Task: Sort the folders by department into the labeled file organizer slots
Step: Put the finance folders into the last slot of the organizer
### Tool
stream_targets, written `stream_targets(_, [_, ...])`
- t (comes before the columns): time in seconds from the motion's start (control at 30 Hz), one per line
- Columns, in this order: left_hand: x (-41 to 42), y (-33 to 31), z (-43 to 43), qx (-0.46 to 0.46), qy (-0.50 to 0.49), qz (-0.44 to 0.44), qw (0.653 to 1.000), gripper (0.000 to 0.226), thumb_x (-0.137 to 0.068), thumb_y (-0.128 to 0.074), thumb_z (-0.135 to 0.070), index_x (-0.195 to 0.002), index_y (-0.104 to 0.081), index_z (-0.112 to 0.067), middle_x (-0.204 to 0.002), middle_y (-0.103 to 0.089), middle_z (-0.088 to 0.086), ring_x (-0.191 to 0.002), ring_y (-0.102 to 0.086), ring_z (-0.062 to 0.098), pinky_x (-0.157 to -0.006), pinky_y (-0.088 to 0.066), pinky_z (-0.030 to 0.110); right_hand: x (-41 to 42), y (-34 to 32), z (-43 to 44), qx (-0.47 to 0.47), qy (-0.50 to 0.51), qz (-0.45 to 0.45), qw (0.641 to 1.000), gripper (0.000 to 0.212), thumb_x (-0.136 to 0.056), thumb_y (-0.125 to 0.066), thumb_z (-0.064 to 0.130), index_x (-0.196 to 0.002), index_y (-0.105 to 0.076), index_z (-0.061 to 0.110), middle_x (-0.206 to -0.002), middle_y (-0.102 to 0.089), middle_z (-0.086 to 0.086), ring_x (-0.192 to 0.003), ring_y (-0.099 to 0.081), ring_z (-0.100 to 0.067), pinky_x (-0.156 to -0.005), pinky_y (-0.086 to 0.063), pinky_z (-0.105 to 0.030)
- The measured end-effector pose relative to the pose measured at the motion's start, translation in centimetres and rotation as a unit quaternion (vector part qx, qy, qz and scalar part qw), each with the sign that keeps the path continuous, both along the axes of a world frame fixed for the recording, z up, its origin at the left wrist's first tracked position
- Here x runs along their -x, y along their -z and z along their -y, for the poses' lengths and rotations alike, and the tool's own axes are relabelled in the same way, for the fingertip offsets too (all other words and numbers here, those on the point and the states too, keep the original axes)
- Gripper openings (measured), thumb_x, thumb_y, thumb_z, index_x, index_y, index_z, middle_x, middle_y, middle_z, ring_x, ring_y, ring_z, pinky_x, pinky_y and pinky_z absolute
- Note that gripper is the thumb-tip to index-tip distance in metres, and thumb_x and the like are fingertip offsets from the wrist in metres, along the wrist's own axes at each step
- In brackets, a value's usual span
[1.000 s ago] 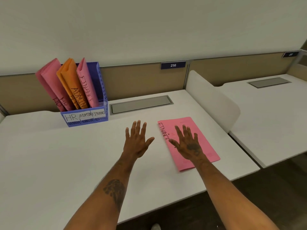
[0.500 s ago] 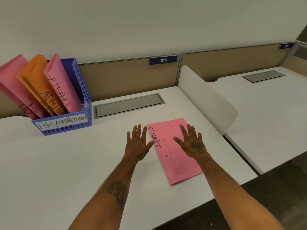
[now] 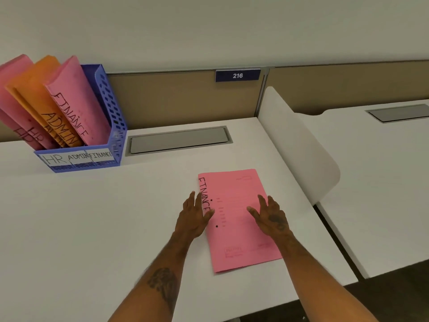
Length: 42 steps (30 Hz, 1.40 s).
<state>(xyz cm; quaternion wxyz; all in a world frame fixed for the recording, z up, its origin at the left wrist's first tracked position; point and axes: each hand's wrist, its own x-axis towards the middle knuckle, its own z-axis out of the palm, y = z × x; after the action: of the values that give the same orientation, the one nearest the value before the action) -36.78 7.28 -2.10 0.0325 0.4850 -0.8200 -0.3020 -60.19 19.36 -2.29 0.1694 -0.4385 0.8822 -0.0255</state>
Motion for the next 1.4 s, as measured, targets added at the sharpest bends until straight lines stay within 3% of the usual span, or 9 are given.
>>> stream_targets(0.17, [1.7, 1.3, -2.2, -0.053, -0.088, 0.007, 0.995, 0.073, -0.096, -0.055, -0.045, -0.153, -0.024, -0.009, -0.162, -0.018, 0.011, -0.147, -0.019, 0.031, -0.112, -0.034, 0.049, 1.5, 1.4, -0.7, -0.014, 0.028, 0.018, 0.999, 0.080, -0.091, -0.025, 0.071, -0.153, -0.015, 0.020, -0.157, -0.023, -0.015, -0.141, -0.027, -0.034, -0.108, -0.033, -0.051])
stream_targets(0.3, [2.9, 1.6, -2.9, -0.062, -0.143, 0.011, 0.988, 0.052, -0.095, -0.054, -0.042, -0.135, -0.047, -0.009, -0.137, -0.045, 0.013, -0.129, -0.039, 0.030, -0.103, -0.043, 0.045, 2.2, 1.7, -0.6, 0.016, 0.035, 0.031, 0.999, 0.077, -0.093, -0.029, 0.067, -0.149, -0.024, 0.016, -0.146, -0.035, -0.014, -0.132, -0.034, -0.031, -0.102, -0.041, -0.047])
stream_targets(0.5, [3.8, 0.8, -3.1, -0.151, -0.225, -0.100, 0.957, 0.047, -0.091, -0.066, -0.032, -0.131, -0.055, -0.009, -0.128, -0.064, 0.010, -0.112, -0.064, 0.028, -0.097, -0.052, 0.045, 1.5, 1.7, -0.2, 0.079, 0.079, 0.071, 0.991, 0.071, -0.094, -0.034, 0.064, -0.143, -0.035, 0.013, -0.139, -0.042, -0.014, -0.126, -0.039, -0.031, -0.099, -0.045, -0.046])
stream_targets(0.67, [3.1, 0.4, -3.3, -0.230, -0.283, -0.225, 0.904, 0.056, -0.090, -0.070, -0.025, -0.136, -0.040, -0.019, -0.126, -0.066, 0.010, -0.099, -0.070, 0.025, -0.092, -0.057, 0.043, 1.5, 1.5, 0.5, 0.112, 0.110, 0.116, 0.981, 0.068, -0.093, -0.037, 0.063, -0.142, -0.039, 0.016, -0.140, -0.042, -0.014, -0.129, -0.039, -0.031, -0.100, -0.043, -0.047])
stream_targets(0.93, [0.4, -1.0, -3.5, -0.252, -0.338, -0.362, 0.831, 0.050, -0.090, -0.072, -0.020, -0.126, -0.038, -0.023, -0.113, -0.071, 0.008, -0.087, -0.076, 0.028, -0.081, -0.061, 0.052, 0.1, 1.4, 2.3, 0.135, 0.093, 0.206, 0.965, 0.069, -0.090, -0.038, 0.068, -0.140, -0.042, 0.020, -0.141, -0.044, -0.013, -0.127, -0.046, -0.031, -0.102, -0.044, -0.047])
stream_targets(1.13, [-2.8, -3.3, -3.1, -0.244, -0.319, -0.377, 0.835, 0.025, -0.093, -0.066, -0.021, -0.118, -0.063, -0.018, -0.103, -0.077, 0.002, -0.085, -0.076, 0.024, -0.075, -0.063, 0.044, -3.5, 0.4, 3.5, 0.136, 0.066, 0.247, 0.957, 0.071, -0.089, -0.035, 0.070, -0.141, -0.041, 0.022, -0.141, -0.046, -0.012, -0.126, -0.048, -0.031, -0.102, -0.043, -0.046])
stream_targets(1.27, [-5.9, -5.2, -2.7, -0.206, -0.320, -0.397, 0.836, 0.021, -0.094, -0.065, -0.021, -0.115, -0.063, -0.020, -0.102, -0.077, 0.001, -0.083, -0.076, 0.021, -0.065, -0.062, 0.034, -7.0, -1.2, 4.9, 0.136, 0.021, 0.253, 0.958, 0.072, -0.089, -0.036, 0.070, -0.143, -0.038, 0.022, -0.142, -0.045, -0.012, -0.127, -0.048, -0.030, -0.103, -0.043, -0.045])
stream_targets(1.4, [-9.8, -7.1, -2.0, -0.163, -0.327, -0.406, 0.838, 0.025, -0.094, -0.064, -0.021, -0.118, -0.058, -0.019, -0.109, -0.073, 0.002, -0.090, -0.074, 0.022, -0.075, -0.062, 0.039, -11.7, -3.9, 7.0, 0.140, -0.046, 0.235, 0.961, 0.074, -0.089, -0.037, 0.071, -0.143, -0.039, 0.020, -0.144, -0.044, -0.012, -0.127, -0.049, -0.030, -0.103, -0.044, -0.046])
